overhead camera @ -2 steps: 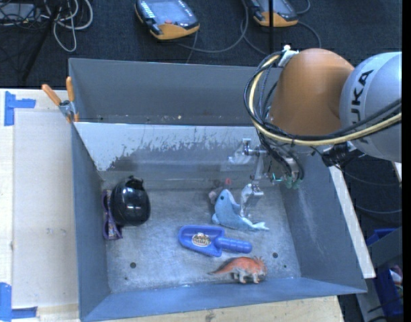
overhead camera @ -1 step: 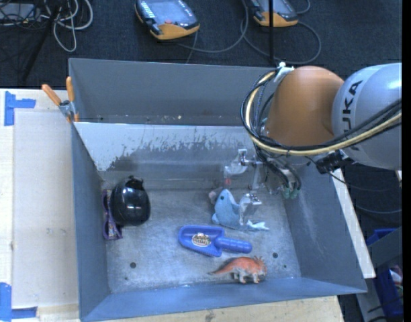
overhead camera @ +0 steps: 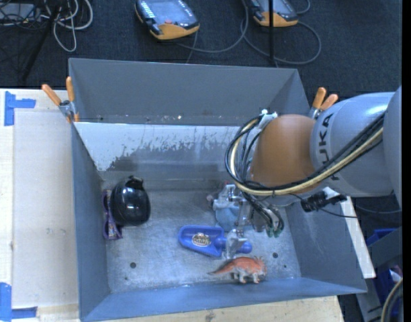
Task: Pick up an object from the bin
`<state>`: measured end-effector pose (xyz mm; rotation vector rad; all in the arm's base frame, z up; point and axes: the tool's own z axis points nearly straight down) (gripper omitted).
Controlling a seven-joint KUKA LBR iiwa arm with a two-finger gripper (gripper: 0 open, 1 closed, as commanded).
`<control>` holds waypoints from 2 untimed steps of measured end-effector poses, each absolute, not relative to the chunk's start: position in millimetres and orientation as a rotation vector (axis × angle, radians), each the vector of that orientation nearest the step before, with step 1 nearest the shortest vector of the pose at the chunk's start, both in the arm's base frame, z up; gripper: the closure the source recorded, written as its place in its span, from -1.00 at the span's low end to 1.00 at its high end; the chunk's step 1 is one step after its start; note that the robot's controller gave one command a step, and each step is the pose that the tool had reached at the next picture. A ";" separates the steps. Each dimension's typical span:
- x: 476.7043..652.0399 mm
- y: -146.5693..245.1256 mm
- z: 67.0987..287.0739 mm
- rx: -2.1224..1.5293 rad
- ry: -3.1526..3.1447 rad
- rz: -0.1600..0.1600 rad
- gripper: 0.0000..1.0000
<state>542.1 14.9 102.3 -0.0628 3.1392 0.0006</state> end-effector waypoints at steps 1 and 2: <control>580.5 12.4 73.8 -0.324 3.112 0.004 1.00; 580.5 12.4 73.8 -0.323 3.112 0.004 1.00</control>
Offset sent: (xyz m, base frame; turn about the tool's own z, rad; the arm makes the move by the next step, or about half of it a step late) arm 0.0000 0.0000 0.0000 0.0000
